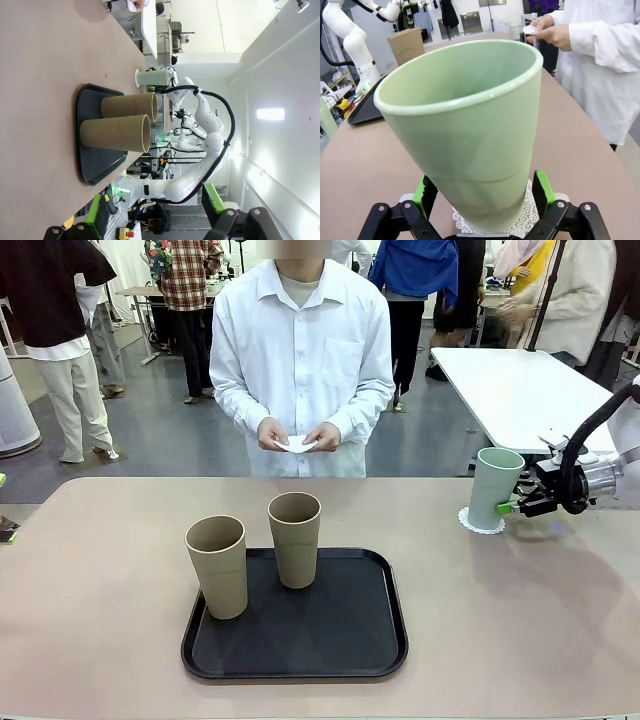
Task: Place coasters on the table and set cups on them.
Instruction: Pick up one Reusable plastic cup and place it on a coaster set by the human.
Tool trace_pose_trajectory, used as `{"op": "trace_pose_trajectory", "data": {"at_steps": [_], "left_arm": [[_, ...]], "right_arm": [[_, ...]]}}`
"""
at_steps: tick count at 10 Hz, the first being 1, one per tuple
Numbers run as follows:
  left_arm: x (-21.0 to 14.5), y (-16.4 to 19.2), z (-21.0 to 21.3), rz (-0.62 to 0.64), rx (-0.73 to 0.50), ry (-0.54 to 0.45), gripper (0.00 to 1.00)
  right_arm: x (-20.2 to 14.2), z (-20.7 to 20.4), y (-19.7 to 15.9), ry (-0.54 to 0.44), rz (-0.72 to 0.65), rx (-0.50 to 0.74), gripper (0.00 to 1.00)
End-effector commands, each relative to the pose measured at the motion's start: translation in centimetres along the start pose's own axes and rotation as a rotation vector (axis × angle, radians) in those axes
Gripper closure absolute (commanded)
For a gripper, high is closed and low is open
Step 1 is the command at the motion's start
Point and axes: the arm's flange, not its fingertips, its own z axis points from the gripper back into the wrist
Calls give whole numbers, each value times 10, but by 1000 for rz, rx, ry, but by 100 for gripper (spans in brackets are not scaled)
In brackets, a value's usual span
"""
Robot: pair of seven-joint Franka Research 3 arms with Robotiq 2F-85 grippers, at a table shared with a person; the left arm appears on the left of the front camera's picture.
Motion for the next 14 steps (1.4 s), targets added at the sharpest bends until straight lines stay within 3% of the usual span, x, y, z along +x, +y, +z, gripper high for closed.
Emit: {"op": "trace_pose_trajectory", "data": {"at_steps": [1,7,9,11,14], "left_arm": [[0,-1,1,-8,-15,-5,0],[0,-1,1,-8,-15,-5,0],[0,-1,1,-8,-15,-5,0],[0,-1,1,-8,-15,-5,0],[0,-1,1,-8,-15,-5,0]], "right_arm": [[-2,5,-7,44,-36,16,0],[-6,30,2,116,-61,-22,0],[8,46,25,208,-114,-71,0],[44,54,71,296,-184,-170,0],[130,50,152,453,-514,-474,0]]}}
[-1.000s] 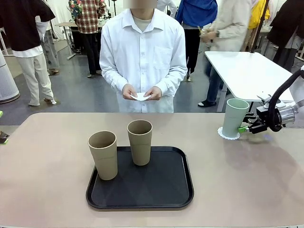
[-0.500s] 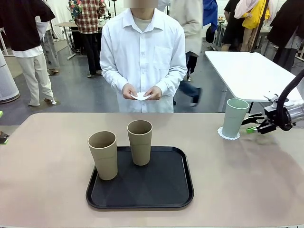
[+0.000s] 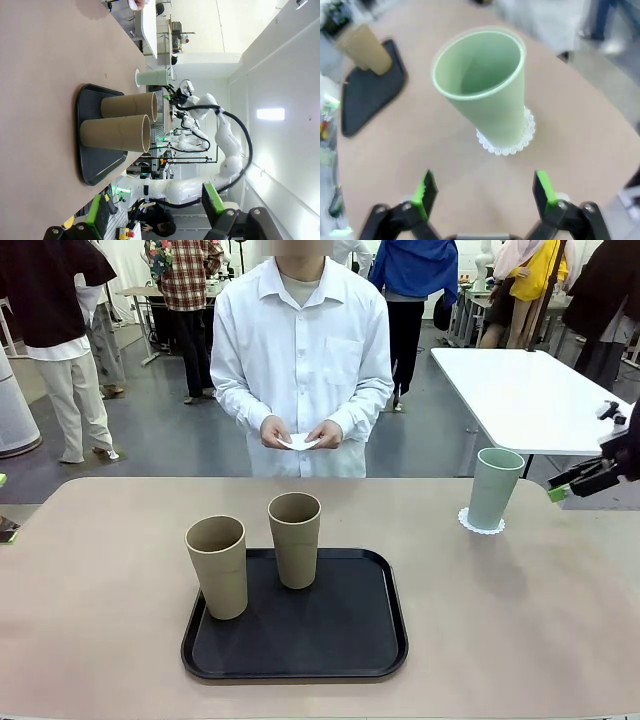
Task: Place coasters on the table and set cups on them.
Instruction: Pick up one Reusable plastic cup and place it on a coaster set by the human.
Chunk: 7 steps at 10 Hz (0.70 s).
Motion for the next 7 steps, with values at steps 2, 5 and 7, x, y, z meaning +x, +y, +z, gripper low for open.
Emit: {"op": "trace_pose_trajectory", "data": {"at_steps": [2,5,7], "left_arm": [[0,-1,1,-8,-15,-6,0],[0,-1,1,-8,-15,-6,0],[0,-1,1,-8,-15,-6,0]], "right_arm": [[60,7,117,288,-282,-123,0],[110,0,170,445,-366,-308,0],[134,-6,198,508,-411,-396,0]]}}
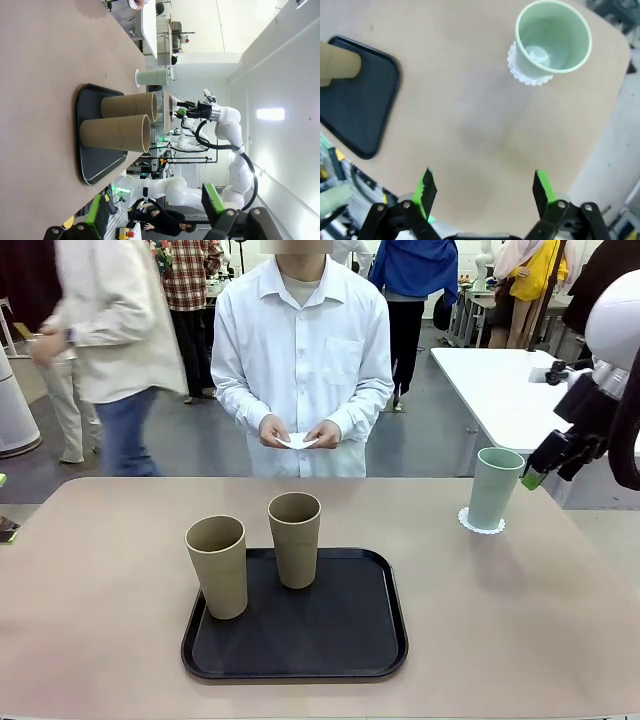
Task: Place coasters on the table and set cups on them.
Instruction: Pick up one Reusable plastic cup and place it on a coaster set by the human.
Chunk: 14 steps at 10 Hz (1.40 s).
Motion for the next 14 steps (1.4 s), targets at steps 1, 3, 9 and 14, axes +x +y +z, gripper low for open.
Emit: {"op": "trace_pose_trajectory", "data": {"at_steps": [1,3,9,14], "left_arm": [[0,-1,1,-7,-15,-5,0],[0,-1,1,-7,-15,-5,0],[0,-1,1,-7,-15,-5,0],[0,-1,1,-7,-15,-5,0]], "right_arm": [[15,10,16,75,-77,-49,0],[31,4,20,77,-140,-68,0],[19,10,23,51,-99,-55,0],[19,10,23,51,-99,-55,0]]}}
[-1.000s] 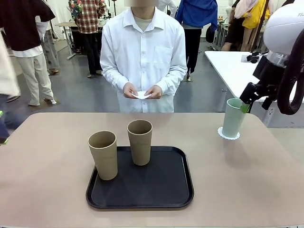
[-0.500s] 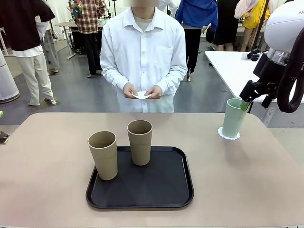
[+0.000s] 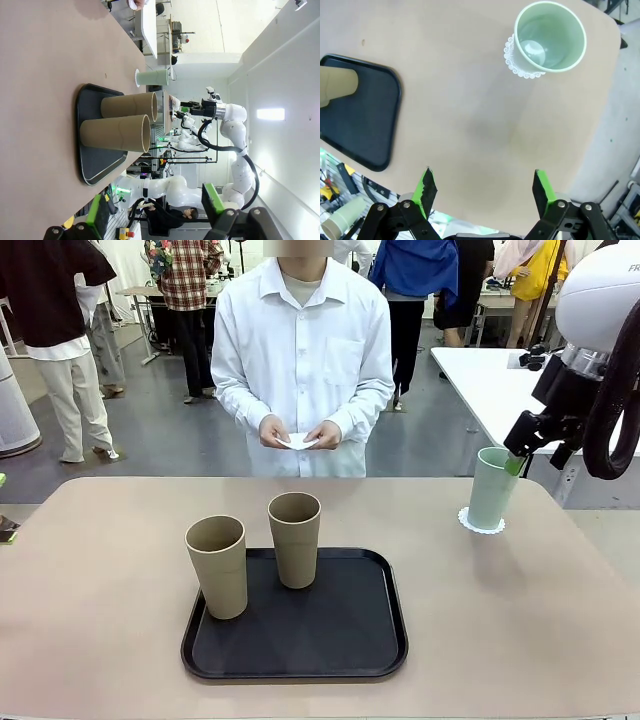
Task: Place coasters on the table and set cups on them.
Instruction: Pick up one Reusable plastic cup and place it on a coaster set by the human, then take one Reusable plastic cup from the Flat Tray and place it on a coaster set by the human.
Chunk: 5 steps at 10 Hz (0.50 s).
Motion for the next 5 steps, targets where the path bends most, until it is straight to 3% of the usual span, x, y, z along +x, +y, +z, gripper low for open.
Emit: {"op": "trace_pose_trajectory", "data": {"at_steps": [1,5], "left_arm": [[0,-1,1,-8,-15,-5,0],[0,-1,1,-8,-15,-5,0]], "right_arm": [[-5,-1,-1,2,18,-7,0],[-5,-1,-1,2,18,-7,0]]}}
